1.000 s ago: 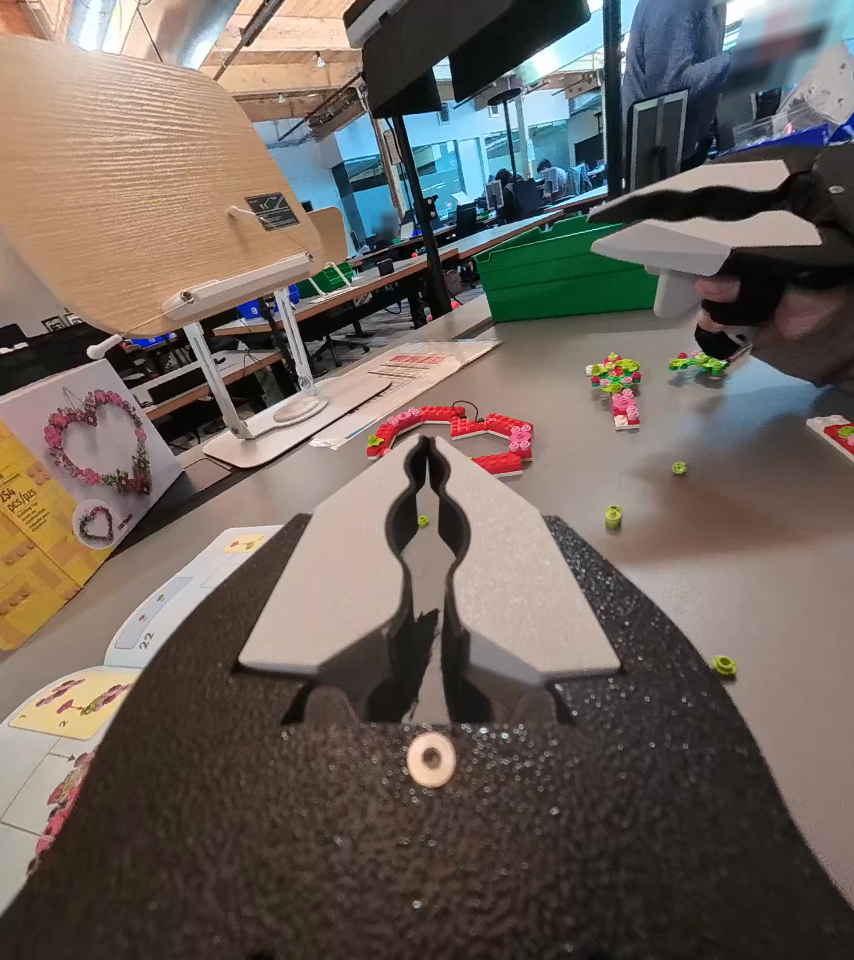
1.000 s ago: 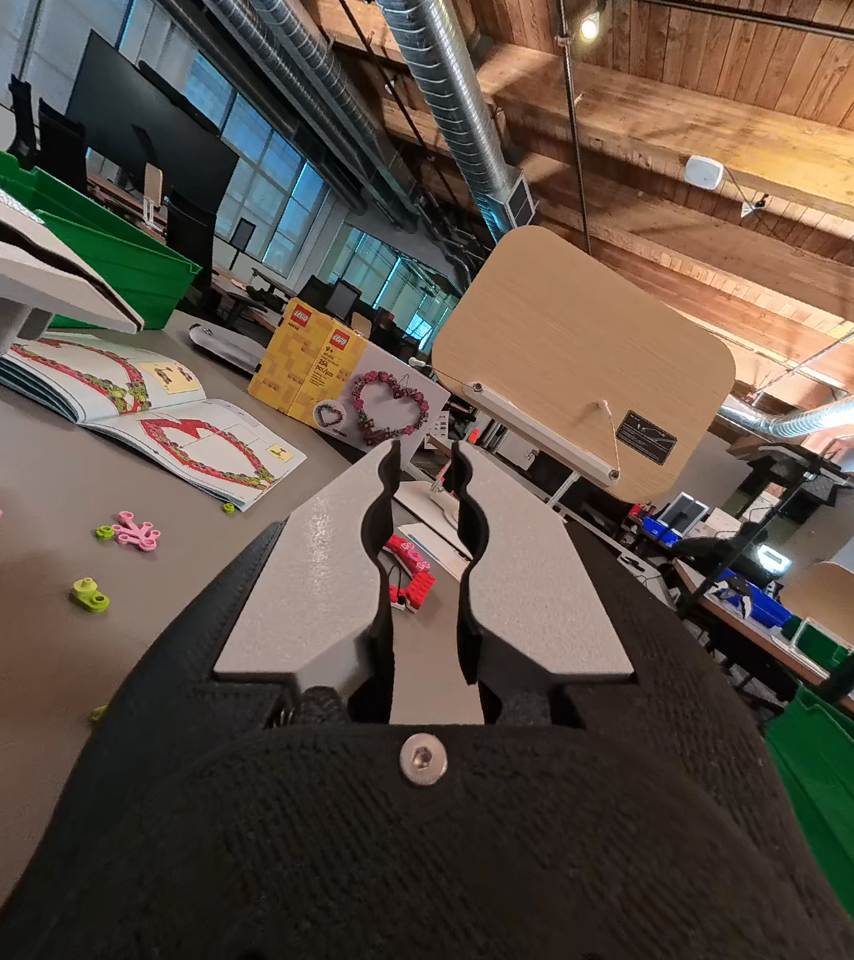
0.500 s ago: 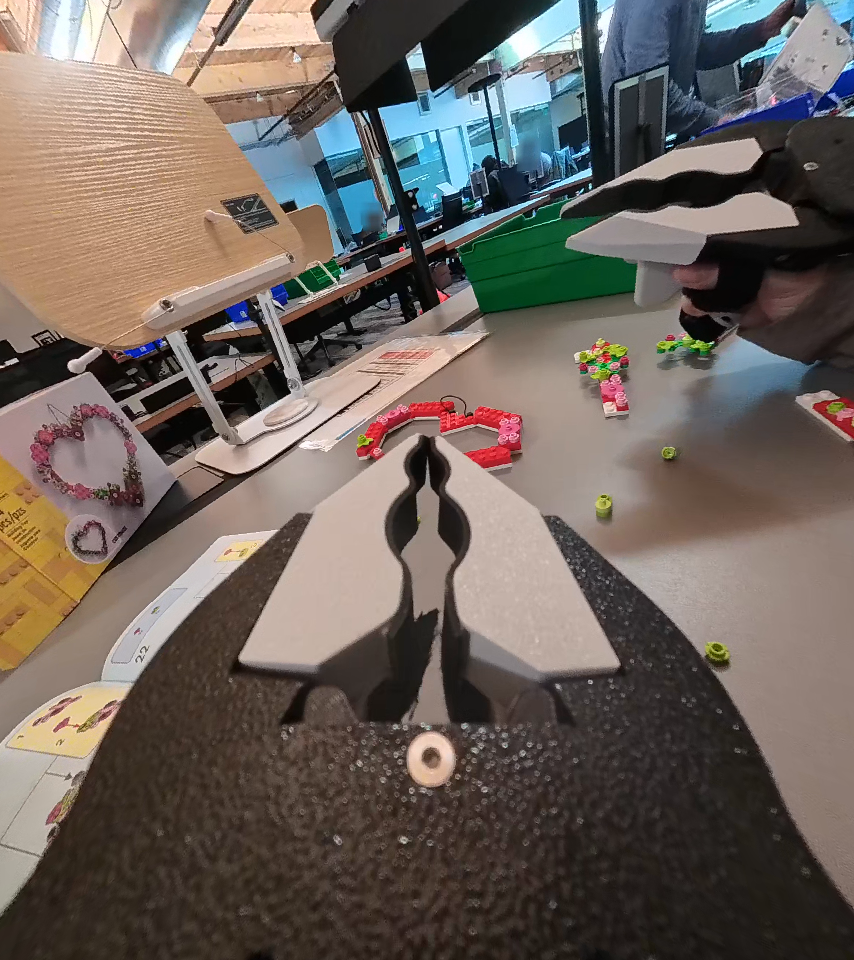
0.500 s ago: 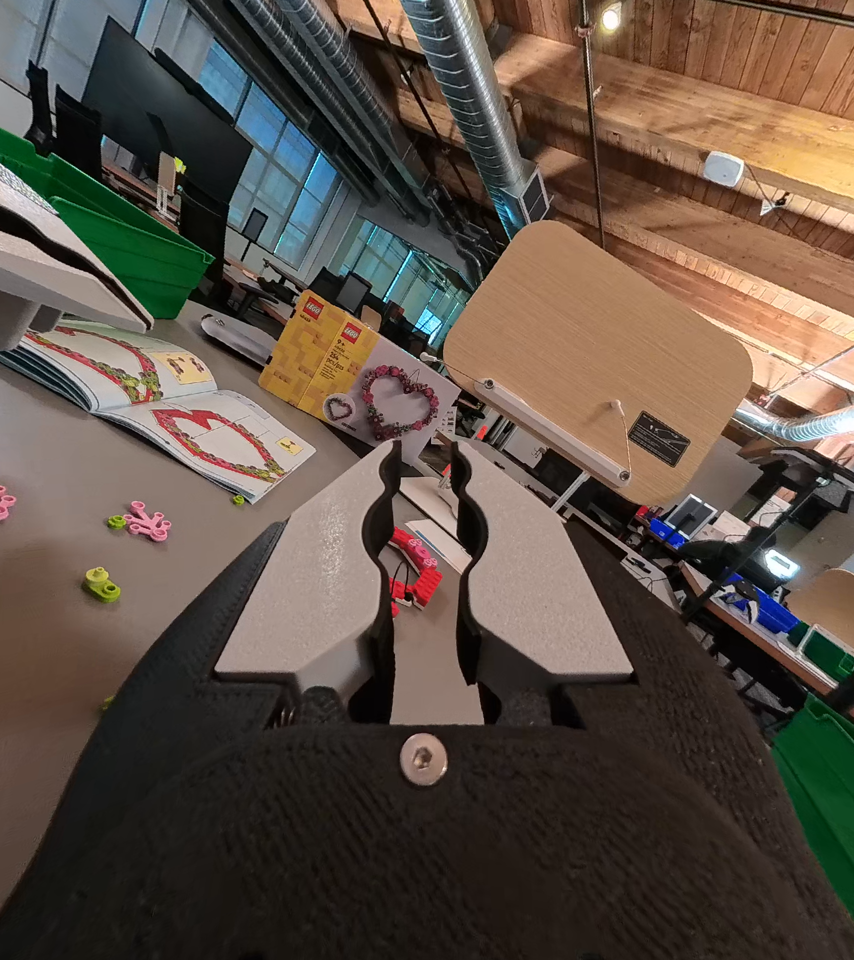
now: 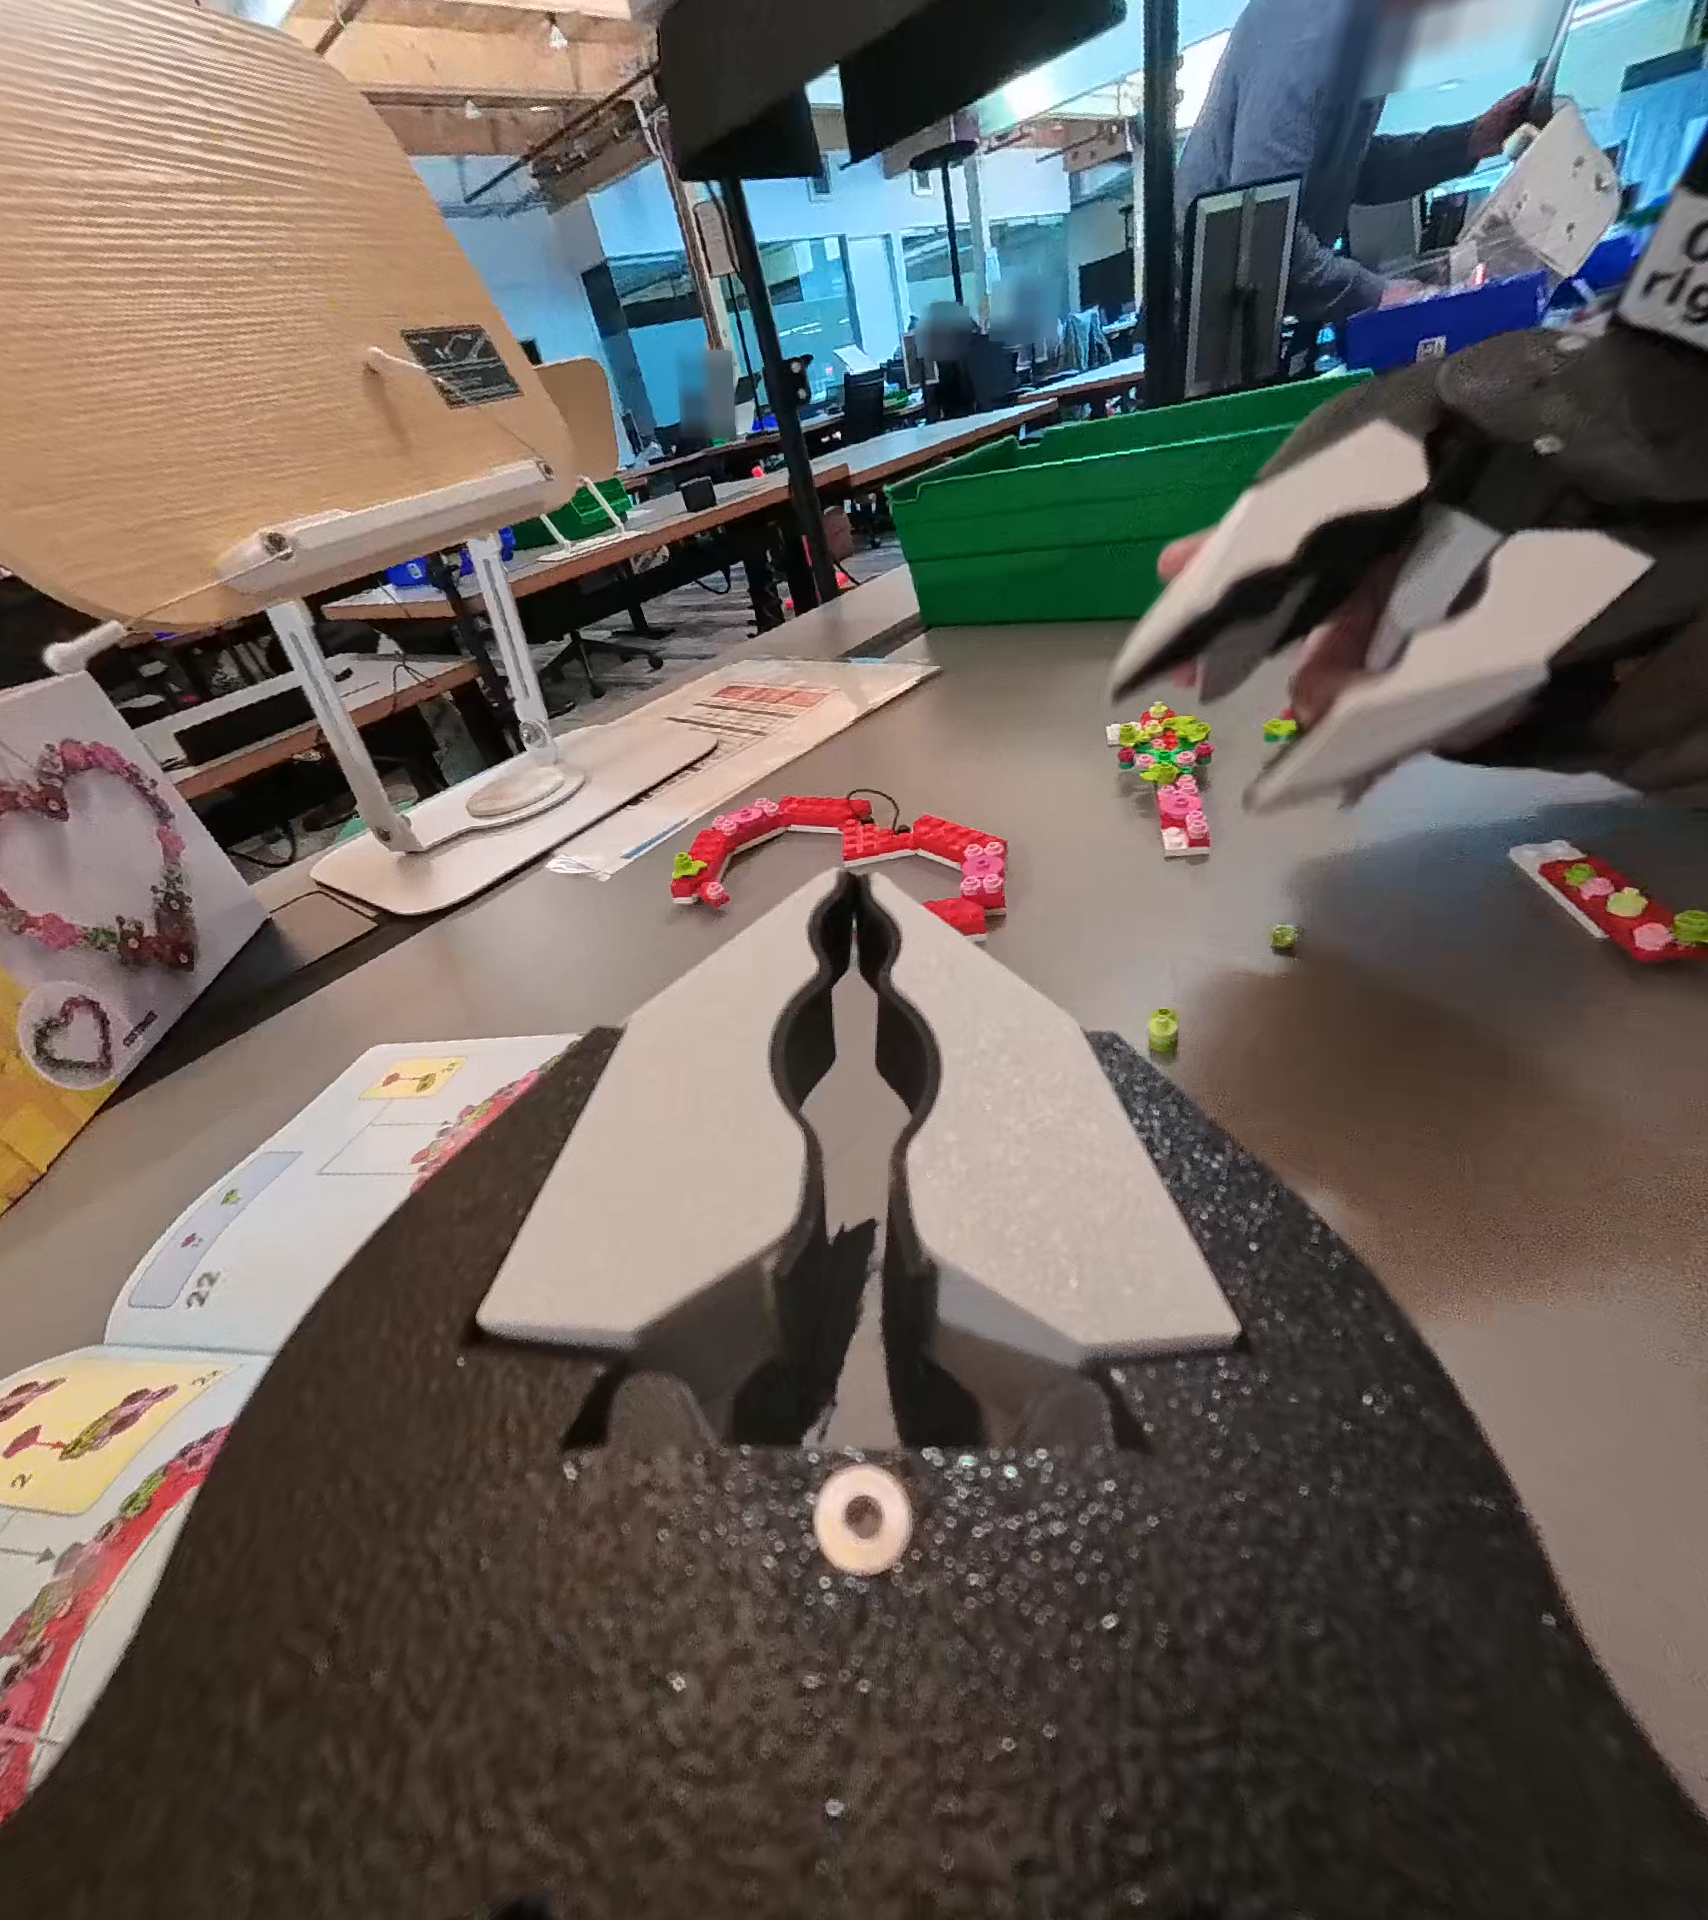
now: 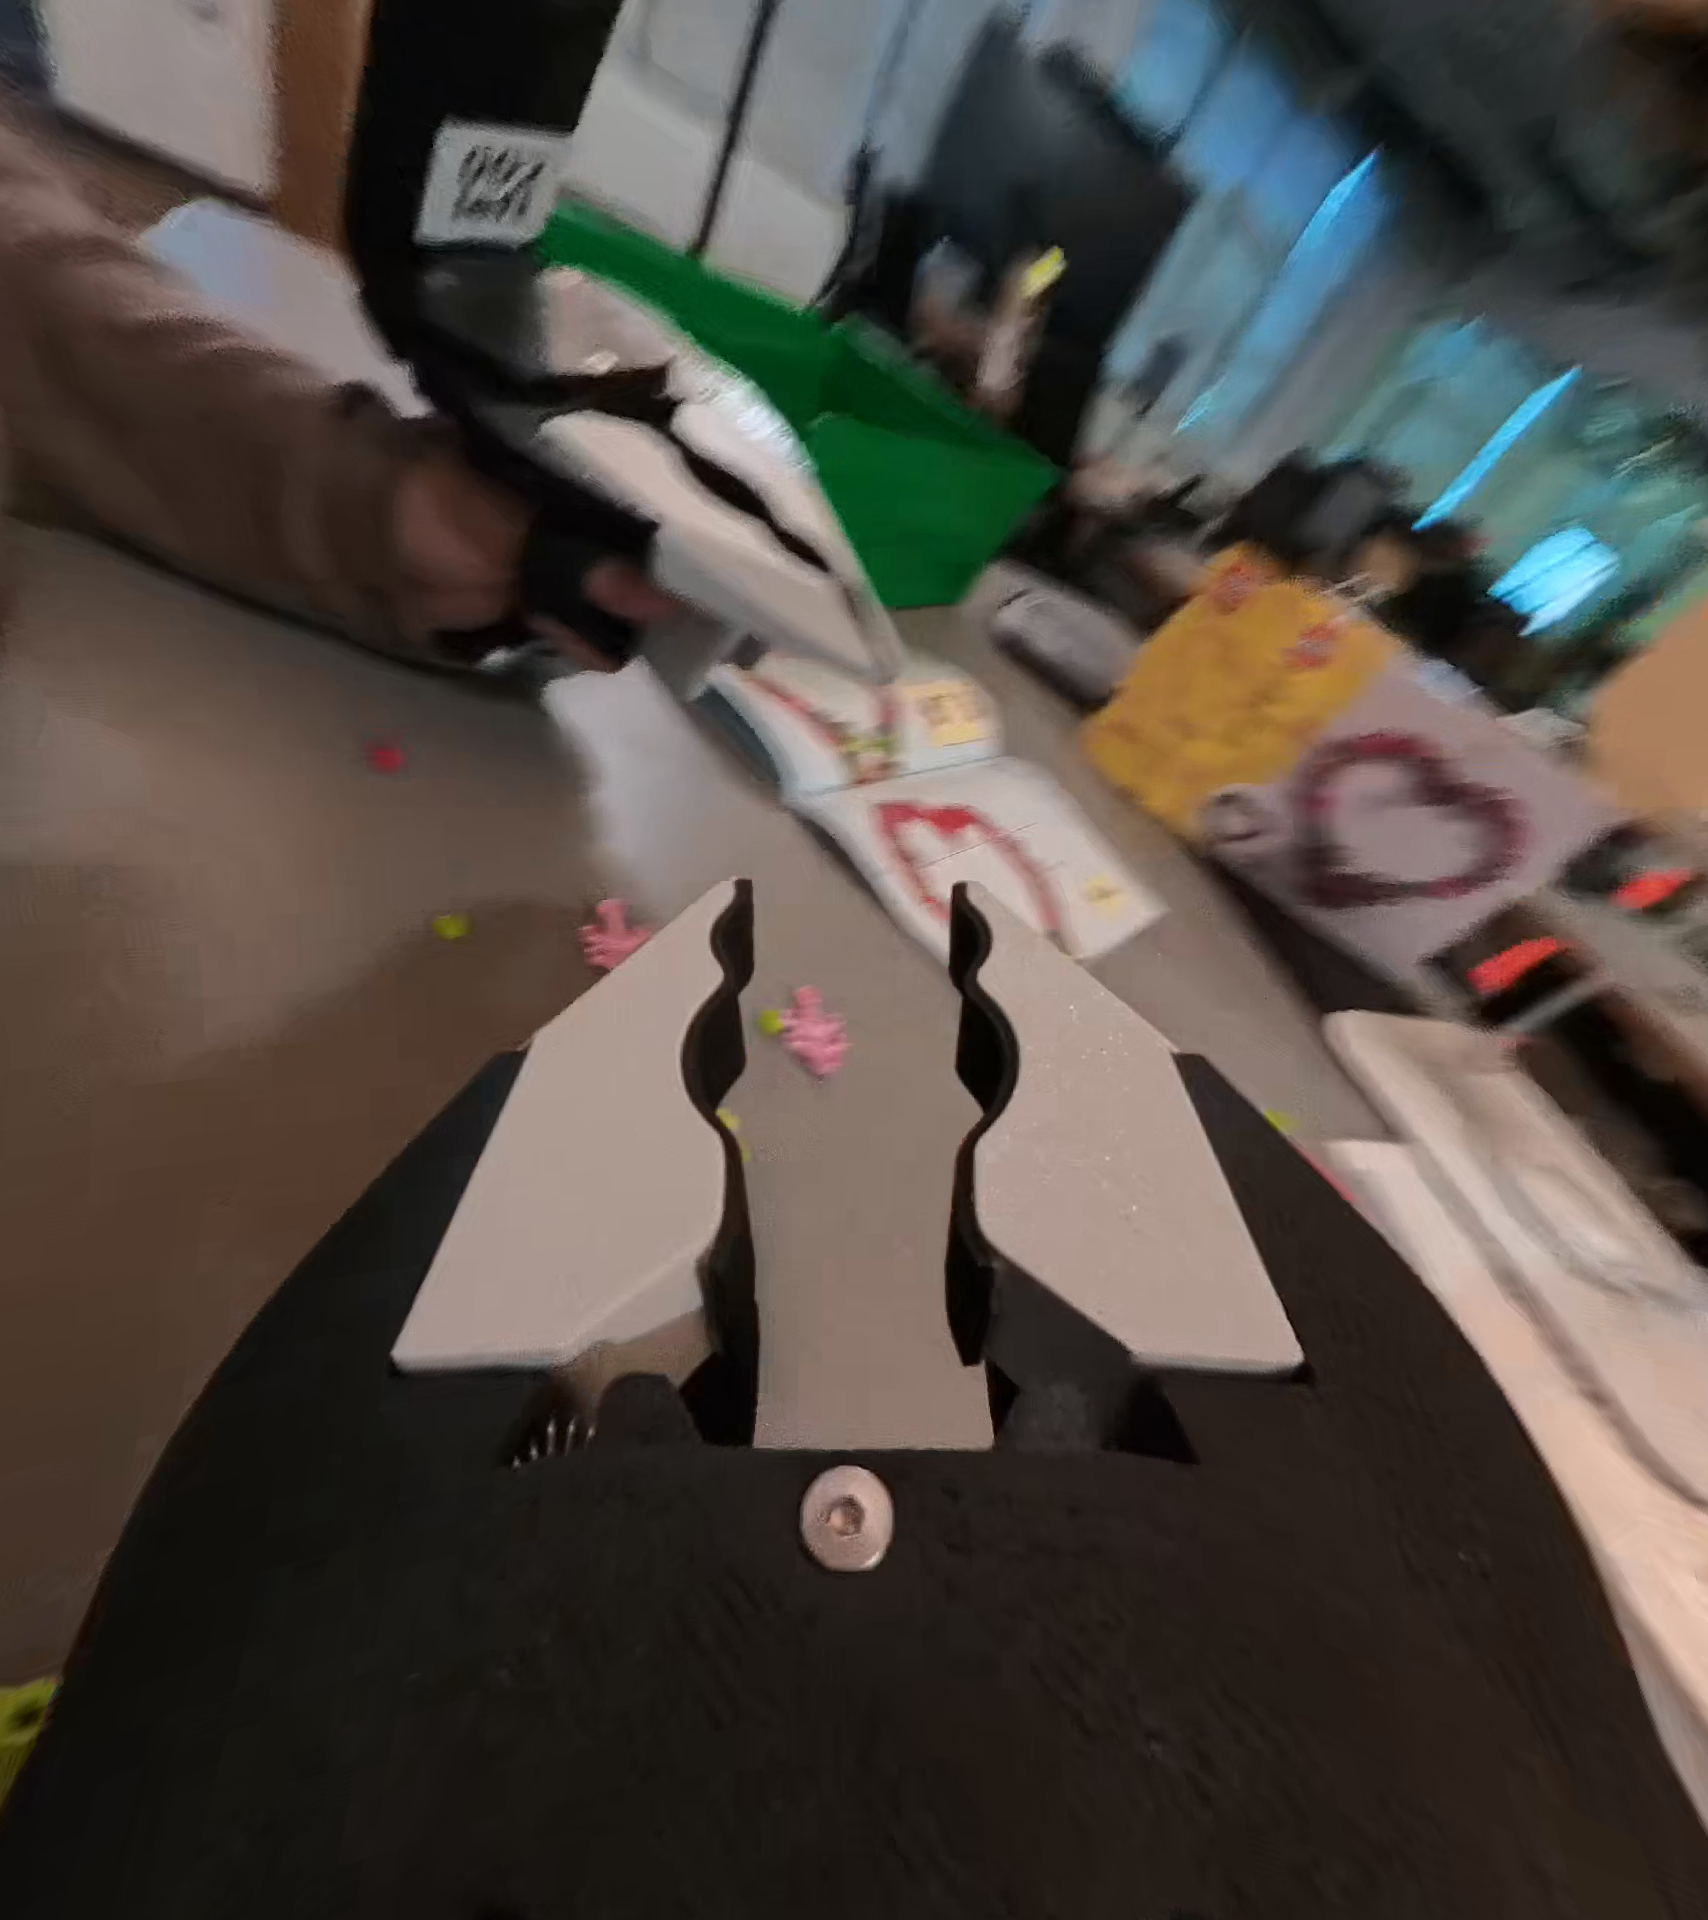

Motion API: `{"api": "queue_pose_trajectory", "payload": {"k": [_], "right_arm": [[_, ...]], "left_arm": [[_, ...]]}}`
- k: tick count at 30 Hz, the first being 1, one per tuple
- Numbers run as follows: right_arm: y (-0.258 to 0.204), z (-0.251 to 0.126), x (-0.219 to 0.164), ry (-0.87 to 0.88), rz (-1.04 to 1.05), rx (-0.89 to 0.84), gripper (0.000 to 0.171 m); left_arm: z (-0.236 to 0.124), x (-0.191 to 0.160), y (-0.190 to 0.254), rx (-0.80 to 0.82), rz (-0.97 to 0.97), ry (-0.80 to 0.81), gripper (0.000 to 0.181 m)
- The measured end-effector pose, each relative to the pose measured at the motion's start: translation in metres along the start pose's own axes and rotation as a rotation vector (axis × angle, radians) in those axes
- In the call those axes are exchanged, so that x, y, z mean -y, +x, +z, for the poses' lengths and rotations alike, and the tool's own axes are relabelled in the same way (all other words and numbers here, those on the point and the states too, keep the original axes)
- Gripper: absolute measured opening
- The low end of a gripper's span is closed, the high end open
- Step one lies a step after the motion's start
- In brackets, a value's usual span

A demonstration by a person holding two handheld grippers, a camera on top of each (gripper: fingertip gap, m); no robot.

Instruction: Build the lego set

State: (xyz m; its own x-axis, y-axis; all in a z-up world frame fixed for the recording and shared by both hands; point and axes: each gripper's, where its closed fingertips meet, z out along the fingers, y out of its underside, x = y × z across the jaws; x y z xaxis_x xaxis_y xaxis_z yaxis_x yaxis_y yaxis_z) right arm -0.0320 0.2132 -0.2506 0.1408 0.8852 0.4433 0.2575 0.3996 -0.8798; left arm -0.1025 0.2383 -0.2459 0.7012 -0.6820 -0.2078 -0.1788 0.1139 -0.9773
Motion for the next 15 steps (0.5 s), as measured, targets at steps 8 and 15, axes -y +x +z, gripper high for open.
{"api": "queue_pose_trajectory", "payload": {"k": [8, 15], "right_arm": [[-0.06, 0.046, -0.04, -0.346, 0.26, 0.507, 0.027], [-0.067, 0.056, -0.059, -0.457, 0.267, 0.567, 0.02]], "left_arm": [[-0.001, 0.001, -0.004, 0.021, 0.049, -0.007, 0.0], [-0.002, 0.002, -0.004, 0.023, 0.053, -0.003, 0.0]]}}
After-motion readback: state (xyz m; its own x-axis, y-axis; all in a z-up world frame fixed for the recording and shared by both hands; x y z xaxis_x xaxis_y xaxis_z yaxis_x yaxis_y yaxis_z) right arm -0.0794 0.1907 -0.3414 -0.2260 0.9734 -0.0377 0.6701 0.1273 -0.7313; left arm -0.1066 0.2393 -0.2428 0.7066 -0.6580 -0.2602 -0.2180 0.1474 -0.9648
